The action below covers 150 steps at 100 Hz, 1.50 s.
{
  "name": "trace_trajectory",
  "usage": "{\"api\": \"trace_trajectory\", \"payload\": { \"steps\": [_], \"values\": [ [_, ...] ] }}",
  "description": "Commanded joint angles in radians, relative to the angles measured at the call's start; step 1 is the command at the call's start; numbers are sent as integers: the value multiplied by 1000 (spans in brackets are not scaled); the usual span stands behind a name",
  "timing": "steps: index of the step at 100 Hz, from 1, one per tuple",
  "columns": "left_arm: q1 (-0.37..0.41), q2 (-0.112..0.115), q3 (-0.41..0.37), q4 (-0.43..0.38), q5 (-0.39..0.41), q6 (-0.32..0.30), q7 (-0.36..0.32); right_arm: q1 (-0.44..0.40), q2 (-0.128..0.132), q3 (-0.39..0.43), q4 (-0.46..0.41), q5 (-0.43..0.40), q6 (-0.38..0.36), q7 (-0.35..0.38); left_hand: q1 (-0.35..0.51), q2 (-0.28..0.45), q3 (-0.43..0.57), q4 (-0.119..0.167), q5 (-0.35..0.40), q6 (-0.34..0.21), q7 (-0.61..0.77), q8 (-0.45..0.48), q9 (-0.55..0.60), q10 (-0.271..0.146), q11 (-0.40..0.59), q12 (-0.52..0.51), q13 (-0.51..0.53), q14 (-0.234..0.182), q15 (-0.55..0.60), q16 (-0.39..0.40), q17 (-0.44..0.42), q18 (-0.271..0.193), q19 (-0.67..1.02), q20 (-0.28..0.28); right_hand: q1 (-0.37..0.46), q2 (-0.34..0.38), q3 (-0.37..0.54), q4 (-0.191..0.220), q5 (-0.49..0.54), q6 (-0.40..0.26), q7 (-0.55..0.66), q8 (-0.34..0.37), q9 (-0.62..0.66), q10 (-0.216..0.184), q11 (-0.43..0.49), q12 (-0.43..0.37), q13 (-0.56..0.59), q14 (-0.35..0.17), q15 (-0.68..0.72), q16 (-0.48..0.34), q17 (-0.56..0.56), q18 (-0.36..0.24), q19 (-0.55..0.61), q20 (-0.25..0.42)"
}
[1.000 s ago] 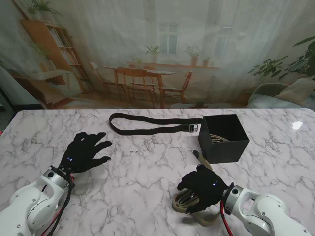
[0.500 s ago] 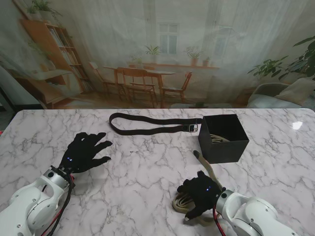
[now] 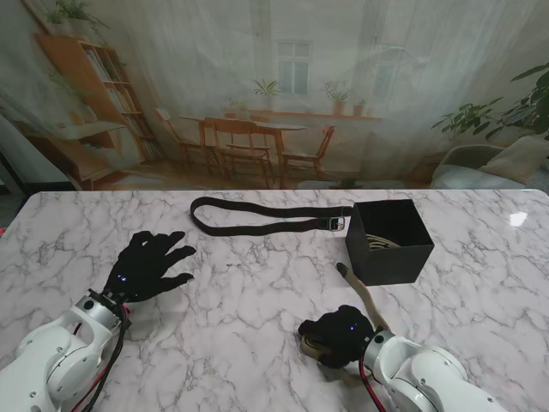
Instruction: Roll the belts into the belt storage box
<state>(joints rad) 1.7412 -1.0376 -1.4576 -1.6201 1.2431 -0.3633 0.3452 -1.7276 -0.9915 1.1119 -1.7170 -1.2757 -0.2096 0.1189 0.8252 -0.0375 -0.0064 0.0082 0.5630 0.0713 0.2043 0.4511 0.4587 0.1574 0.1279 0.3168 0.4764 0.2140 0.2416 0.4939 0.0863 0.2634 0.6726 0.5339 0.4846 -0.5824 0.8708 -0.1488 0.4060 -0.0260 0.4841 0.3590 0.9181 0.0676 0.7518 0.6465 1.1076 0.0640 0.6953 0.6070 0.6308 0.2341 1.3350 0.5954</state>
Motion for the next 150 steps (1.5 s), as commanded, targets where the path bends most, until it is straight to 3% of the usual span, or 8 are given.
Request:
{"api": "trace_trajectory", "payload": {
  "steps": [1,20,48,59,73,85,102,150],
  "values": [
    [0,0,2,0,1,0,-13,13,-11,-10,19,22,23,-12,0,52,-23,-18,-41,17,-10,0,-47,8,-12,-8,-17,-6,7,5,-20,12,-7,13,95,70,86,-13,-49,-40,51,-91,126,-40,39,-15,93,-1,84,25,49,21,68,-18],
    [2,1,0,-1,5,1,-9,54,-26,-70,46,99,146,-40,0,50,-23,-18,-41,16,-10,0,-46,9,-12,-8,-17,-7,7,5,-20,12,-8,12,59,176,6,45,-63,-7,136,-150,356,-18,-68,-129,198,58,132,36,151,64,138,-41],
    [2,1,0,-2,6,3,-16,66,-25,-101,46,47,259,-11,-1,50,-23,-18,-40,16,-10,0,-45,7,-11,-8,-17,-7,6,5,-20,13,-9,12,-142,177,-180,60,-86,59,79,-189,148,13,-92,-103,83,59,18,14,8,40,101,-51],
    [0,2,1,0,7,1,-17,55,-26,-91,41,20,278,-15,-1,50,-23,-18,-41,16,-10,0,-46,7,-12,-8,-16,-8,6,5,-20,12,-9,12,-61,171,-188,75,-76,63,72,-183,149,2,-61,-90,86,48,46,33,10,34,109,-37],
    [-1,2,2,2,8,1,-17,62,-30,-114,63,14,348,-56,-2,49,-24,-18,-40,17,-9,0,-47,8,-12,-8,-16,-7,6,5,-19,12,-9,12,82,229,-33,79,-43,78,104,-168,234,-14,-8,-75,159,43,128,43,75,40,148,-29],
    [-2,2,3,3,7,1,-19,54,-35,-117,58,26,391,-58,1,49,-22,-17,-40,17,-10,0,-46,8,-12,-8,-16,-6,6,5,-21,14,-10,12,-78,226,-137,66,-36,88,87,-181,222,23,-47,-92,140,74,102,27,52,60,140,-35],
    [-3,3,3,4,9,1,-18,34,-30,-93,32,2,369,-12,-1,48,-23,-18,-40,16,-9,0,-46,8,-11,-8,-16,-6,6,5,-20,12,-9,13,-162,260,-287,67,-48,55,57,-187,163,25,-95,-104,81,70,44,13,5,45,105,-45],
    [-1,2,0,4,8,2,-11,-55,-36,68,-39,-82,238,-198,-2,49,-23,-18,-42,16,-10,0,-46,8,-11,-8,-17,-6,6,5,-19,11,-8,13,-135,284,-355,77,5,11,51,-158,172,25,-85,-102,86,69,70,25,9,47,110,-36]
  ]
}}
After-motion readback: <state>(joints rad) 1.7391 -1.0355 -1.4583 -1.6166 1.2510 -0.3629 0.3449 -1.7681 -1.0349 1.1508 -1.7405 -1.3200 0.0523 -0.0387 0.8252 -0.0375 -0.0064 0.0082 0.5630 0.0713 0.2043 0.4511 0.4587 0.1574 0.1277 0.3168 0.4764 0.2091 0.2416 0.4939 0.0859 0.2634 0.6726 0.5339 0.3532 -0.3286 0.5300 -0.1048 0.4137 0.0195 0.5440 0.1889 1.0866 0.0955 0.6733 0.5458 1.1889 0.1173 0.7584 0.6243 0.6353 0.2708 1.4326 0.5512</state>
